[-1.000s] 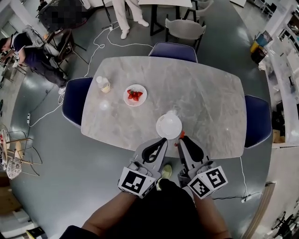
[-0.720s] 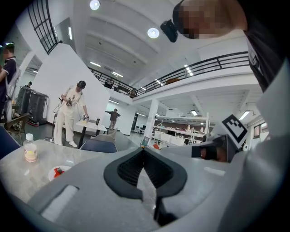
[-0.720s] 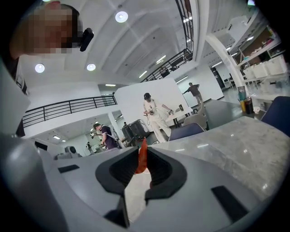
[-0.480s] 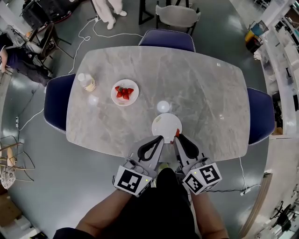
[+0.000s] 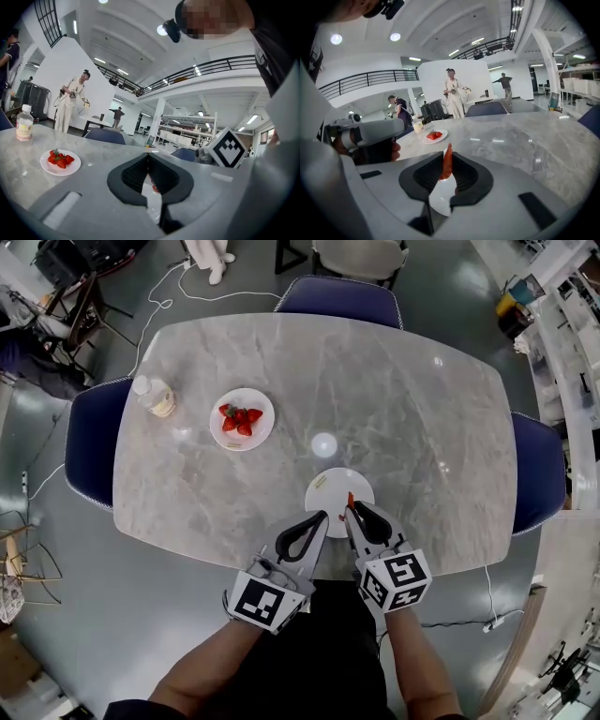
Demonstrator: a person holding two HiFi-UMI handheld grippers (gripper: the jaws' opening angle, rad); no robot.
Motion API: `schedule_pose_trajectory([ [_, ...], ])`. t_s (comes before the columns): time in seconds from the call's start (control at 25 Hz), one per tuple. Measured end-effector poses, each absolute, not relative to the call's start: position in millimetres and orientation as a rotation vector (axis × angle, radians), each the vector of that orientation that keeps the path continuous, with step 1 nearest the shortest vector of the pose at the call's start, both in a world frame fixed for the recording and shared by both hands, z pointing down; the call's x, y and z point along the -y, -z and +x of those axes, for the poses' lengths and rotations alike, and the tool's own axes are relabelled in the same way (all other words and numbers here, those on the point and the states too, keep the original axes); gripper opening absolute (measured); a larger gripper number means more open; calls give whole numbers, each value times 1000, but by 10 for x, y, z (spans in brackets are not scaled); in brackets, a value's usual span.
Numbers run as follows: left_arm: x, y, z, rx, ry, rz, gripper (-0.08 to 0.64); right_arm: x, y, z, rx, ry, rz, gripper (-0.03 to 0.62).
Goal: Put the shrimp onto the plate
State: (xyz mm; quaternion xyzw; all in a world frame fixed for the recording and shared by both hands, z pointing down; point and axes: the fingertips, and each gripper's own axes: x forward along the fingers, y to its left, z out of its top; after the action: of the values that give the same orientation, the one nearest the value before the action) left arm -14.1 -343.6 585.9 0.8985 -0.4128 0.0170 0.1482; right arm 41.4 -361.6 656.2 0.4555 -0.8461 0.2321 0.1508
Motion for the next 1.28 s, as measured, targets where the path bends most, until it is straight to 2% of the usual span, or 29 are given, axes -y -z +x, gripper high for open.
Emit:
schedule_pose_trajectory([
  [0.56,3611,-6064,-212,1201,-60,2541,8,3731,-7286,315,2047,-405,1051,60],
  [1.0,3692,-6073,-328,1222,-67,2520,8,3716,-7523,248,1938,-422,925,63],
  [1.12,3689,-6069,-339,1223,-83,2515,8,3717,-7525,235,1947,-447,919,110],
  [1.28,3648,-6049,-331,1213,-104,2517,8,3722,-7407,261,1952,-446,946,109],
])
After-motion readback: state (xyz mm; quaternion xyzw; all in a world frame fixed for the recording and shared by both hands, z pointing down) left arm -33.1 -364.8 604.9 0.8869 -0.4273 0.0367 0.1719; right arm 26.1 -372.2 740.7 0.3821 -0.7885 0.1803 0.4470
